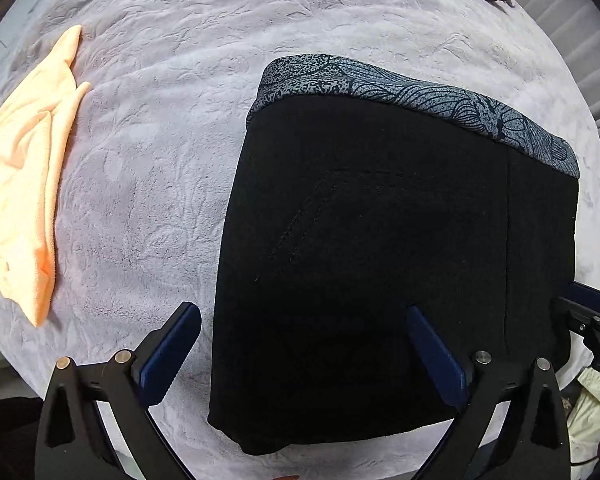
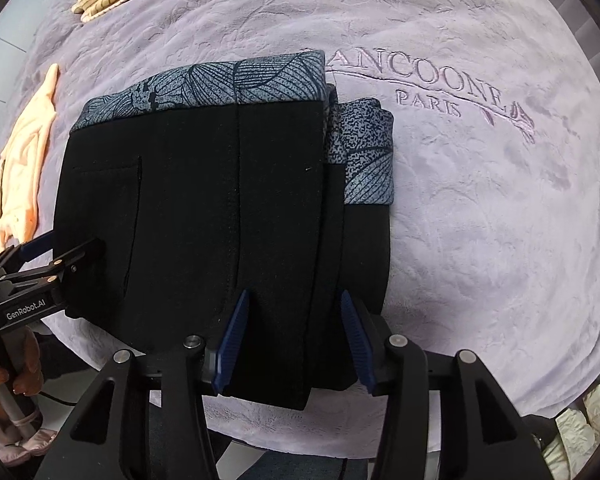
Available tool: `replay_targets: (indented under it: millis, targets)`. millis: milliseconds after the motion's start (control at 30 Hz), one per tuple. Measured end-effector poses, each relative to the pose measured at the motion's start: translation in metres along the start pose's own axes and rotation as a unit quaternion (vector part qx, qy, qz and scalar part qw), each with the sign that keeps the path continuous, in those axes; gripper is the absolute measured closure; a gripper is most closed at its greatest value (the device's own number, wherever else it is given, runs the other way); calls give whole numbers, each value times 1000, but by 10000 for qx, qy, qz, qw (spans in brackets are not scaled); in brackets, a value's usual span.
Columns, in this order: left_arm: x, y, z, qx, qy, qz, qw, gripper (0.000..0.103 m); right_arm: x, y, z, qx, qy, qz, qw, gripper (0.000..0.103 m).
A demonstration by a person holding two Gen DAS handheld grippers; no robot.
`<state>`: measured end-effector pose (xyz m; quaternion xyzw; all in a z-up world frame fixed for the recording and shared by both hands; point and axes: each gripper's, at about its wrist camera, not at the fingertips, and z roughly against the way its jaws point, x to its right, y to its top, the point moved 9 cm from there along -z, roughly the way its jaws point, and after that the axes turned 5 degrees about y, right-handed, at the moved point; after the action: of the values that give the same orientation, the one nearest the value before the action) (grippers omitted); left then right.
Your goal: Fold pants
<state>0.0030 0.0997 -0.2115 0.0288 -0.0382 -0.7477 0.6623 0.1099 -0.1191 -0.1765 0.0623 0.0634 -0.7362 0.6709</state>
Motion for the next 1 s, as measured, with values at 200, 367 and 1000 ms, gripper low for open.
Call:
replay_targets:
  millis: [200, 367, 1000]
  targets:
    - [3, -1, -1, 76, 60, -32, 9999, 0, 2, 3, -1, 21, -34, -66, 10000, 48]
    - [7, 2, -4, 36, -26, 63, 10000, 0, -5, 2, -6, 31, -27, -122, 9999, 48]
    - [14, -16, 46, 510, -73, -661, 9965, 0, 10, -11, 26, 178, -191, -699, 9972, 23]
